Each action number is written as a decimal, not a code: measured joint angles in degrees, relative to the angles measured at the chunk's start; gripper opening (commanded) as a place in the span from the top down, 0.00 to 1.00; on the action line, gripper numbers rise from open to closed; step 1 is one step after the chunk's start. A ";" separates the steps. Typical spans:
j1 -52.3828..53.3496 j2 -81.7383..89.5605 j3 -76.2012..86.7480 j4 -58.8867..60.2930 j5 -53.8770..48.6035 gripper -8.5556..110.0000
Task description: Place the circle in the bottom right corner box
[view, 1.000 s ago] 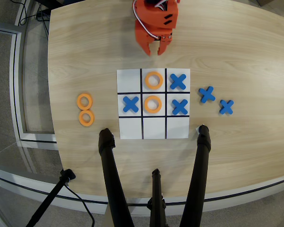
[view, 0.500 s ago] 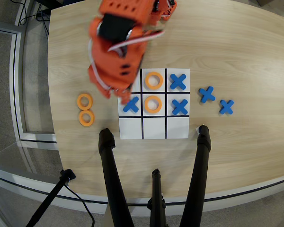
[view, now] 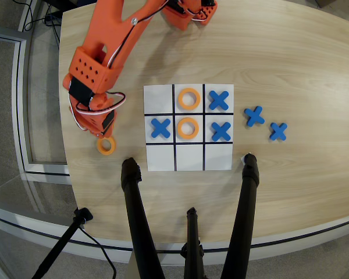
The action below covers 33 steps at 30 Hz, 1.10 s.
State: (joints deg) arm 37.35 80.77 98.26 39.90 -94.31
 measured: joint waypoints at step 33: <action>-0.70 -12.04 -6.86 0.97 -0.09 0.76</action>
State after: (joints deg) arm 36.65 68.73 91.41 40.87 -94.39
